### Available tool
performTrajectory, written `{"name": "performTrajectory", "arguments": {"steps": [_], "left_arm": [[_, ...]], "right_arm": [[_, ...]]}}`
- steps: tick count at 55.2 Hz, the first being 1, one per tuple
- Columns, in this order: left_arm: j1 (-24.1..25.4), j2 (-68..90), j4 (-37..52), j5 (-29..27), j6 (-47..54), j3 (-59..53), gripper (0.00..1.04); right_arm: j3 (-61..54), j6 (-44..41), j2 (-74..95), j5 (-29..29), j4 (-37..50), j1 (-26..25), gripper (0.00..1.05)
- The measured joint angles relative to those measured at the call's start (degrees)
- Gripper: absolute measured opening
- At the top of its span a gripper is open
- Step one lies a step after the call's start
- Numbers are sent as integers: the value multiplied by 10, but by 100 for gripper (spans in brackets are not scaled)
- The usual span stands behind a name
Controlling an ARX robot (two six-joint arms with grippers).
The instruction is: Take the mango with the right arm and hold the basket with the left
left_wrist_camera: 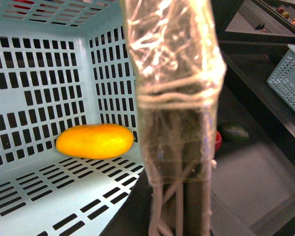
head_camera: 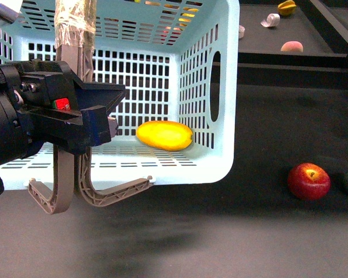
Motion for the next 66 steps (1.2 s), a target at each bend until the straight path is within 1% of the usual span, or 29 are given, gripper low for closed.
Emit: {"name": "performTrajectory", "arguments": {"steps": [9,11,13,16,55,57,60,62,66], "left_arm": [[0,0,0,0,0,0,8],[0,0,0,0,0,0,8],[0,0,0,0,0,0,8],[0,0,0,0,1,0,8],[0,0,0,0,0,0,8],[0,0,0,0,0,0,8],[0,0,0,0,0,0,8],[0,0,0,0,0,0,8],[0,0,0,0,0,0,8]], "right_arm": [[0,0,-30,0,-30,0,2],[1,0,-51,0,-54,0,2],[0,0,-82,-2,-100,0,2],[0,0,-111,-2,-125,0,2],[0,0,-126,-2,-129,0,2],[0,-1,-126,-2,-129,0,5],[0,-1,-126,-2,-129,0,15],[0,-1,-126,-2,-129,0,24],[0,-1,-126,-2,-129,0,35]]}}
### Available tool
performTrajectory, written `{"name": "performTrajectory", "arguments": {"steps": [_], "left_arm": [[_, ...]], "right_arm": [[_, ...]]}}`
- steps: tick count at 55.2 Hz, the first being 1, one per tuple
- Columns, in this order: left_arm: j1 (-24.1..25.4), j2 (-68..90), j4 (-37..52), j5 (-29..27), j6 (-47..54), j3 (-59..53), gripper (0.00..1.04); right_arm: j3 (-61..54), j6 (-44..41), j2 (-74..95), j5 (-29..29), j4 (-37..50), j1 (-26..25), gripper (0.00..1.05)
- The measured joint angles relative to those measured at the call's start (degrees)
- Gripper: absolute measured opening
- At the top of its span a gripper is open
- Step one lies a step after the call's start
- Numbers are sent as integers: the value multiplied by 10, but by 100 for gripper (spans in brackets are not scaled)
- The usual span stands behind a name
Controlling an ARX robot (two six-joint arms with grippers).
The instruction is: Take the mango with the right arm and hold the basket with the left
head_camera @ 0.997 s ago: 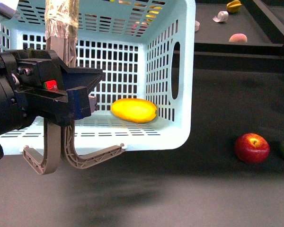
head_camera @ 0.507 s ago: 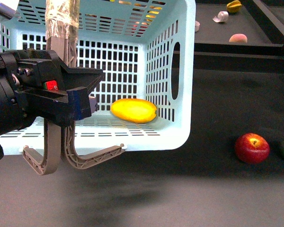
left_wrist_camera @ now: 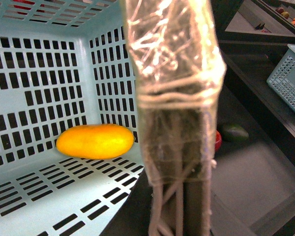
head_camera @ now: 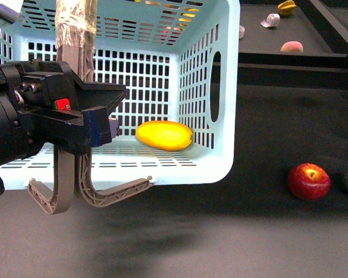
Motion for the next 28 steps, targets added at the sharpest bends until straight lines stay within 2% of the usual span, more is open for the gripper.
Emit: {"name": "performTrajectory", "arguments": {"steps": [3,8,11,17,21,23,28], "left_arm": [[-1,3,6,-8,6,-1,8],[-14,68,133,-81,48,-4,8],[-20,94,162,-113,66,12,8],[-32,128,168,-172,72,61,8],[-29,142,140,-205,53,94,8],[-25,146,125,-219,33,105,8],[-3,155,81,-250,-51,134,8]], "right_arm": [[0,0,0,0,0,0,43],[0,0,0,0,0,0,59],[0,0,-1,0,0,0,68],[0,0,0,0,0,0,84],[0,0,-1,0,0,0,96],[0,0,-1,0,-1,0,99],[0,0,-1,0,-1,0,96]]}}
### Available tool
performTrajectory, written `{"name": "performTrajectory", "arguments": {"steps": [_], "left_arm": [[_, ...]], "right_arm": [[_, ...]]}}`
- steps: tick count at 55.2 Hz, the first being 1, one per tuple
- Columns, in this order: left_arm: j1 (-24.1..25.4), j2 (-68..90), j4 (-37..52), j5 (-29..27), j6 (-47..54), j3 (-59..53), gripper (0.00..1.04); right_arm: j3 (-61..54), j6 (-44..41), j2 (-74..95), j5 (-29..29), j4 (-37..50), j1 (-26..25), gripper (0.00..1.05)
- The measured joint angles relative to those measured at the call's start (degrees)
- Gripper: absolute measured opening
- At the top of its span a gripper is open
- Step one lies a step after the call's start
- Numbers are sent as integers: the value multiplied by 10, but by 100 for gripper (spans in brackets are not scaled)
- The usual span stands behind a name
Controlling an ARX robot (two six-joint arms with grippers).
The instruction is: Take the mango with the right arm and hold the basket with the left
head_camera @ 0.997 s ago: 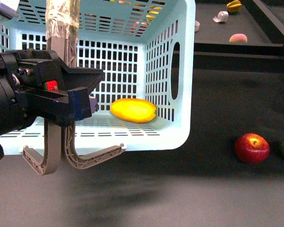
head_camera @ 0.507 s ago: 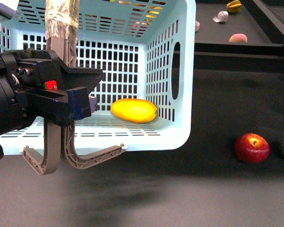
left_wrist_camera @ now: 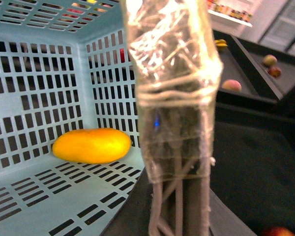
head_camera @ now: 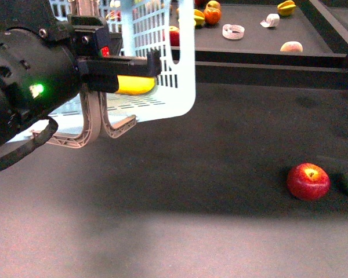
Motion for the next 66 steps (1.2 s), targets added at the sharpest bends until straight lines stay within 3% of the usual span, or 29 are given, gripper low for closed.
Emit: {"name": "performTrajectory", "arguments": {"steps": [18,28,48,66], "left_arm": [[99,55,-134,-63,-370,87,8],[140,89,-169,-51,-513,108,8],[192,120,-169,-33,-609,138,8],[202,125,-202,-33,-631,155,8]], "right_arm": [[0,0,0,0,0,0,97],[0,0,0,0,0,0,97],[0,0,0,0,0,0,97],[0,0,0,0,0,0,97]]}}
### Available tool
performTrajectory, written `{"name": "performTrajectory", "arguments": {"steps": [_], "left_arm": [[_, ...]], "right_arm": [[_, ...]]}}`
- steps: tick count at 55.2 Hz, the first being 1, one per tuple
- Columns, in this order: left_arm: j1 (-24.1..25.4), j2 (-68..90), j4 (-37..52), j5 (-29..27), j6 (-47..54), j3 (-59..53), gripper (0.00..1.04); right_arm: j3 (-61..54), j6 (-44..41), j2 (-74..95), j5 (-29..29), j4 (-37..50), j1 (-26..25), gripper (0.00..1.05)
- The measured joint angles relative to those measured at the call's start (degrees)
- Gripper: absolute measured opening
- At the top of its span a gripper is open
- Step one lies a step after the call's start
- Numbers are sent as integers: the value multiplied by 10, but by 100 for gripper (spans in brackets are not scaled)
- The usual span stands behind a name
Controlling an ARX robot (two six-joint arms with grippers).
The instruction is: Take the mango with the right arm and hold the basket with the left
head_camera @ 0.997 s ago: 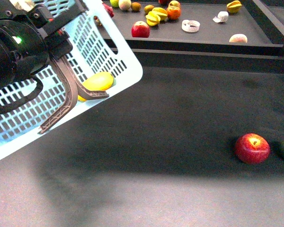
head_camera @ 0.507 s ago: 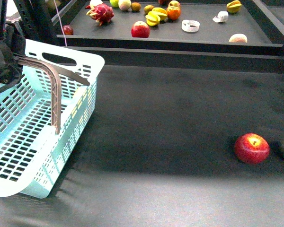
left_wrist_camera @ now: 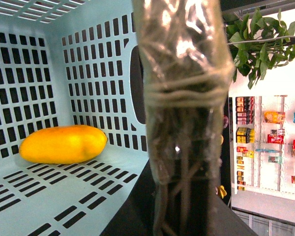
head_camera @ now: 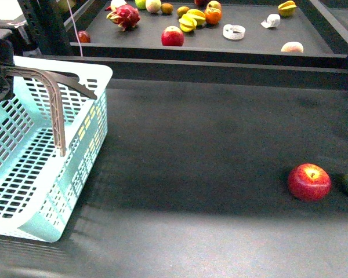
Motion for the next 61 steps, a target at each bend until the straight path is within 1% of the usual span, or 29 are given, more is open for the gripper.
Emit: {"name": "performTrajectory", "arguments": {"steps": [1,2,5,8,9,16,18,23,25,29,32,37,49,56,61], "left_arm": [[0,0,-2,0,-3,1,10],[0,1,-7,0,-8,3,16],[0,4,-17,-2,-14,5,28],[-2,5,-29,-15,-10,5,43],[-2,5,-30,-18,-8,5,44],[-8,-23,-30,-58,44,-21,75],[-11,-44,-18,-66,72,-38,86],[-12,-82,4,-66,107,-69,100],[-10,-108,18,-64,127,-96,98],[-3,-138,40,-58,152,-133,99],[12,-166,56,-51,175,-168,99],[47,-214,79,-38,214,-222,99],[168,-335,136,1,303,-344,99],[220,-380,153,14,365,-404,99],[235,-385,161,13,389,-419,99]], "right_arm": [[0,0,0,0,0,0,97],[0,0,0,0,0,0,97],[0,0,0,0,0,0,97],[0,0,0,0,0,0,97],[0,0,0,0,0,0,97],[0,0,0,0,0,0,97],[0,0,0,0,0,0,97],[0,0,0,0,0,0,97],[0,0,0,0,0,0,97],[0,0,0,0,0,0,97],[0,0,0,0,0,0,97],[0,0,0,0,0,0,97],[0,0,0,0,0,0,97],[0,0,0,0,0,0,97],[0,0,0,0,0,0,97]]}}
